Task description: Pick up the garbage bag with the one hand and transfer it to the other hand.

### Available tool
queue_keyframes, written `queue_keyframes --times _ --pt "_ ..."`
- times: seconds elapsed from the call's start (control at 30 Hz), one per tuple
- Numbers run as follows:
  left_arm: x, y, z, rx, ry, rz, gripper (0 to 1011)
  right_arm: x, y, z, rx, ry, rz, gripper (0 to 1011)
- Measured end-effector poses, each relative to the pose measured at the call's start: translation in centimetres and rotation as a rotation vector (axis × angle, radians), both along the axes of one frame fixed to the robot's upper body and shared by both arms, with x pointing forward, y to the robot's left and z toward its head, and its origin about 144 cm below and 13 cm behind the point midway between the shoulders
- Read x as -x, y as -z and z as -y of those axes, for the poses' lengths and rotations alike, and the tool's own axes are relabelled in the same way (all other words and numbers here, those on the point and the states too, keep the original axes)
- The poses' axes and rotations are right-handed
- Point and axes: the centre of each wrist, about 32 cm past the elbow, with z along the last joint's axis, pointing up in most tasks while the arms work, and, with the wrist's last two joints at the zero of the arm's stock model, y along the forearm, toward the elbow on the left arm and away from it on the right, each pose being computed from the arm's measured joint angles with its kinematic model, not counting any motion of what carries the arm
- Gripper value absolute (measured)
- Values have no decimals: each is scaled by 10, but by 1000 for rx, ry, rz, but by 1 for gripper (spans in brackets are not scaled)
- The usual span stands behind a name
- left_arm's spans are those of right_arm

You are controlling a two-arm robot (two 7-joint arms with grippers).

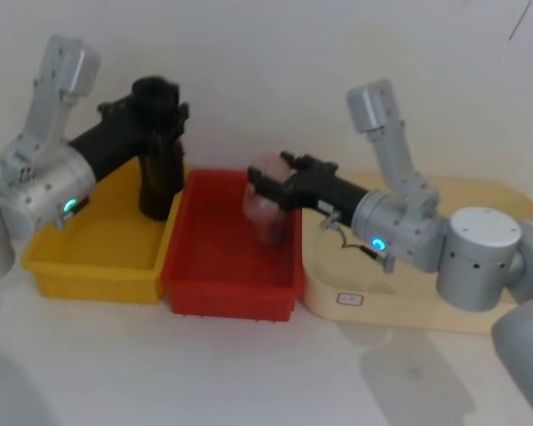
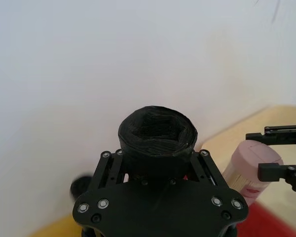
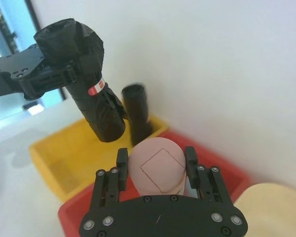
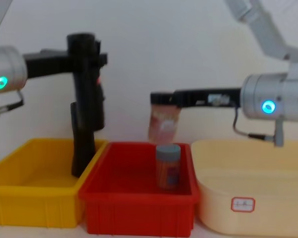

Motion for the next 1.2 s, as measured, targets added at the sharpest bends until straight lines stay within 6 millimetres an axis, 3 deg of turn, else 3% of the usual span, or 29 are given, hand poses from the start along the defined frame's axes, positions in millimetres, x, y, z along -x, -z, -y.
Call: queue_keyframes --times 0.27,0.57,1.2 --pt "-20 -19 23 33 91 60 466 11 -22 16 -27 82 101 665" --pt "-54 -30 64 69 229 82 466 28 -40 41 -30 216 193 665" --pt "-104 -26 143 86 507 -6 466 63 -42 89 2 511 234 665"
